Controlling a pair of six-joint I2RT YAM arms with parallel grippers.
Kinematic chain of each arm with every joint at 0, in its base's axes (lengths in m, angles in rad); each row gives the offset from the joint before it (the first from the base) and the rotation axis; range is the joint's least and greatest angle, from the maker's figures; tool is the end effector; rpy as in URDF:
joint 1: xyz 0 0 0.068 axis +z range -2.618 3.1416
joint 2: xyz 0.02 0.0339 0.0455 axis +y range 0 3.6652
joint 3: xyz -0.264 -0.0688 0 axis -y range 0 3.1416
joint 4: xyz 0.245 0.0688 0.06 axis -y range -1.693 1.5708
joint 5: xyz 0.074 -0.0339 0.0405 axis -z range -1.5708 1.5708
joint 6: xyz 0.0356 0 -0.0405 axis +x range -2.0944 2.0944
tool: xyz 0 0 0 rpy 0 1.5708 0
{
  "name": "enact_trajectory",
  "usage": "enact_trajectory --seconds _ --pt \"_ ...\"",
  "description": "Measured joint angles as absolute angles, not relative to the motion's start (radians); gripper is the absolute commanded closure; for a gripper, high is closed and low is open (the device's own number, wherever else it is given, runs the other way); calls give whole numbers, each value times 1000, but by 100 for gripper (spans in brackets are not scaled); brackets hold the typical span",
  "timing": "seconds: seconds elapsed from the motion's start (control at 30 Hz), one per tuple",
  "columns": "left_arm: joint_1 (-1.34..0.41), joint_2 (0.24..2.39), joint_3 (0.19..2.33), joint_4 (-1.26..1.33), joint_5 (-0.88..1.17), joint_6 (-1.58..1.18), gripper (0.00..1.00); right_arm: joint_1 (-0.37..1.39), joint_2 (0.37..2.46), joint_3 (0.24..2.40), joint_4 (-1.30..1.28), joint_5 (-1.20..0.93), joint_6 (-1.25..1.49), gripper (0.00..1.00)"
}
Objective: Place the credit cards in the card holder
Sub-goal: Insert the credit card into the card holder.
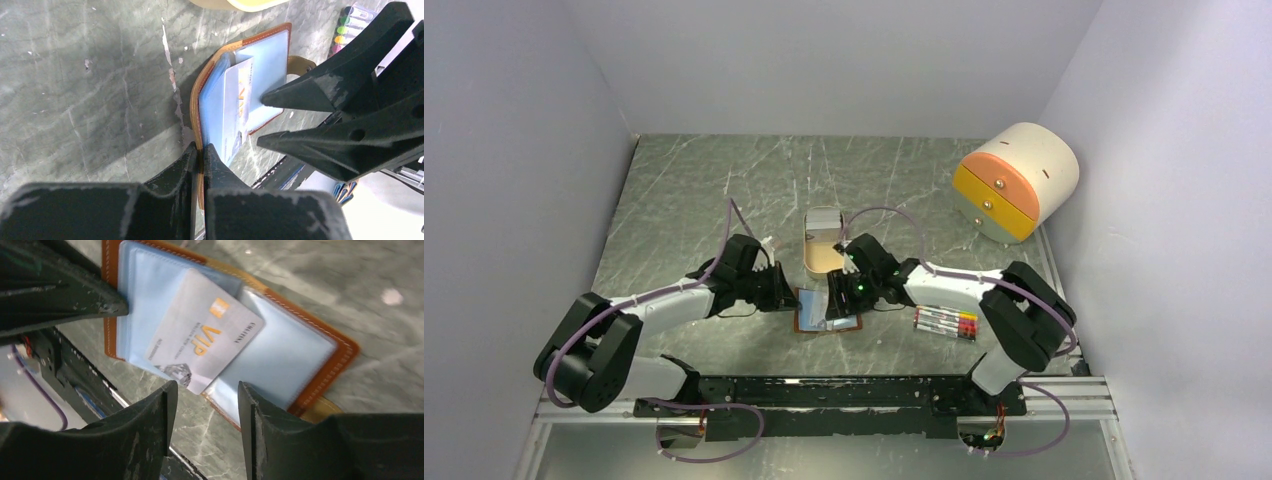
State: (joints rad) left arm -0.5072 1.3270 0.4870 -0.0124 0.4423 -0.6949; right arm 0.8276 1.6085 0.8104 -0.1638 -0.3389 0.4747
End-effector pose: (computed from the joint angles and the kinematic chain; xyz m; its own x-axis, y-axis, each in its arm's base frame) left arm 0.1975 -0.1272 0.1474 -0.9442 -0.1373 -0.2992 0.1050 0.7359 -0.6690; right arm 0.1980 0.2329 0.1555 -0.8699 -0.3095 -0.3841 -0.4784 0.7191 0.5040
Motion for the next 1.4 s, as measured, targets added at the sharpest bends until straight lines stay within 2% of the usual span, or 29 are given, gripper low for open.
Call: enact_trajectory --seconds 0.2,0.5,1.2,1.4 --pt "-507 1328 487 -10 455 -693 91 822 1549 718 -60 -235 633 48" --pt "-507 1342 487 4 480 -692 91 820 1547 705 62 -128 753 47" --pt "-507 1342 484 14 487 -692 91 870 1589 694 157 -45 905 45" --pt "-507 1343 483 20 493 -693 84 872 1596 693 229 -74 920 46"
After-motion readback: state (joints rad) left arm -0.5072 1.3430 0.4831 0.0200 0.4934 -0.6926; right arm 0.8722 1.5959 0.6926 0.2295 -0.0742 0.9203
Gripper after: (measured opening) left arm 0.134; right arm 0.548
